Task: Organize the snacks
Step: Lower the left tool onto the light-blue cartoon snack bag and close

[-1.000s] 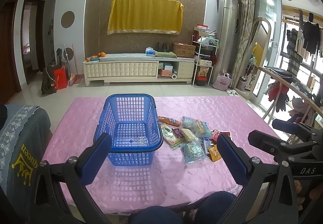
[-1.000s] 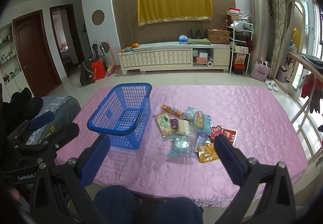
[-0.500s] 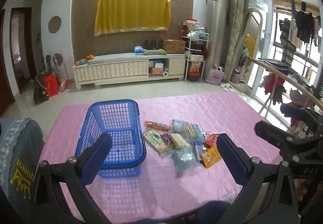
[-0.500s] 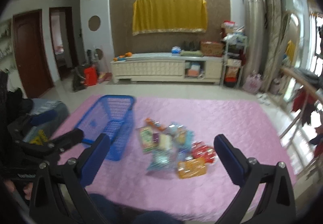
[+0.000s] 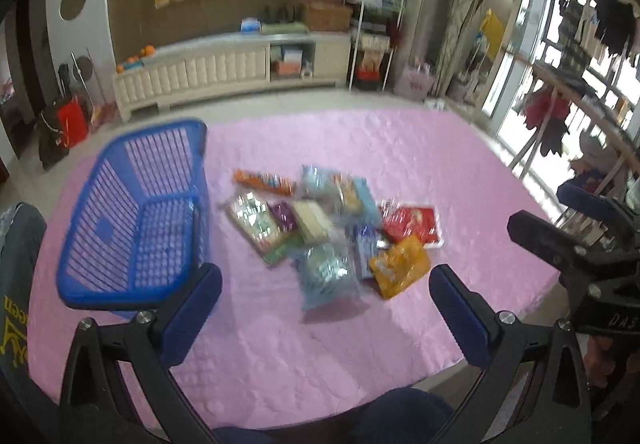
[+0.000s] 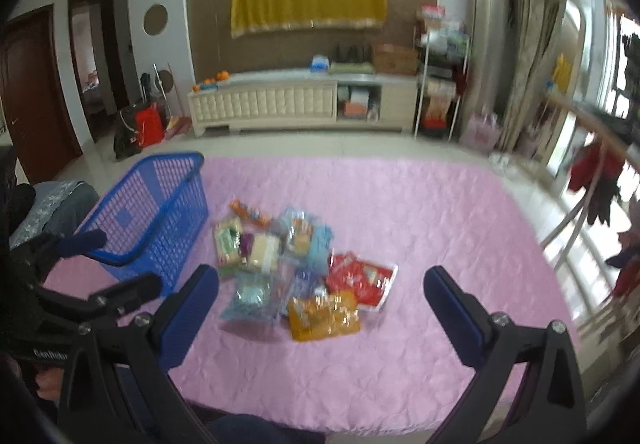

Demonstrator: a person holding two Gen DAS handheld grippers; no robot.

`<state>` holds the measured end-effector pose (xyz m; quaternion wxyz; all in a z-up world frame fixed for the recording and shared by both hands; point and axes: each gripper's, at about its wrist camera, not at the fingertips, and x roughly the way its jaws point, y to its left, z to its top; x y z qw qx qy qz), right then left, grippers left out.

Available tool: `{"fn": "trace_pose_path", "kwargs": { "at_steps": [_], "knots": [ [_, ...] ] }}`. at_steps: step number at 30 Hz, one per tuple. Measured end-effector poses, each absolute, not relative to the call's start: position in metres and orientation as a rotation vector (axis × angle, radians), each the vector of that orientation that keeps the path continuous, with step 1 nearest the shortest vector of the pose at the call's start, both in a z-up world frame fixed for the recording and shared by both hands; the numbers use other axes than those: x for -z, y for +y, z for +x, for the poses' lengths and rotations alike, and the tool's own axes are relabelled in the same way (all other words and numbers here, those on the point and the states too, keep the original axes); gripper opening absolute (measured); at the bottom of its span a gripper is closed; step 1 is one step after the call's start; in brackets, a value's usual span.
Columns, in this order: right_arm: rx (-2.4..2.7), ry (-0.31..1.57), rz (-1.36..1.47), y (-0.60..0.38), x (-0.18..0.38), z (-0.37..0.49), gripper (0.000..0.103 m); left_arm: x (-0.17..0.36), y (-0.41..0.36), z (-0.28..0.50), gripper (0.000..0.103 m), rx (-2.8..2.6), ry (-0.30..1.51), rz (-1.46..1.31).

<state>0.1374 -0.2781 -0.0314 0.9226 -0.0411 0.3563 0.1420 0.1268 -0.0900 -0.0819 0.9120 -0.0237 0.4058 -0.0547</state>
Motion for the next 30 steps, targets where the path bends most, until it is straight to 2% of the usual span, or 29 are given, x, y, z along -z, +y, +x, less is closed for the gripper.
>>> {"fn": "trace_pose_path", "kwargs": {
  "at_steps": [11, 14, 17, 20, 28, 30],
  "knots": [
    [-0.271, 0.917, -0.042, -0.302, 0.095, 0.183, 0.103, 0.141, -0.112, 0.183, 0.103, 0.111, 1.011, 0.007],
    [-0.279, 0.950, -0.021, -0.305, 0.107, 0.196, 0.103, 0.156, -0.115, 0.199, 0.098, 0.131, 1.072, 0.001],
    [-0.283, 0.963, -0.020, -0.303, 0.117, 0.206, 0.103, 0.170, -0.116, 0.214, 0.087, 0.145, 1.127, -0.006],
    [-0.291, 0.988, -0.003, -0.301, 0.126, 0.217, 0.103, 0.184, -0.112, 0.232, 0.086, 0.153, 1.185, -0.076],
    [-0.311, 1.033, 0.002, -0.291, 0.142, 0.233, 0.103, 0.208, -0.110, 0.256, 0.086, 0.096, 1.249, -0.026],
    [-0.313, 1.049, 0.014, -0.292, 0.147, 0.233, 0.103, 0.214, -0.106, 0.259, 0.083, 0.085, 1.266, -0.019]
  ]
}}
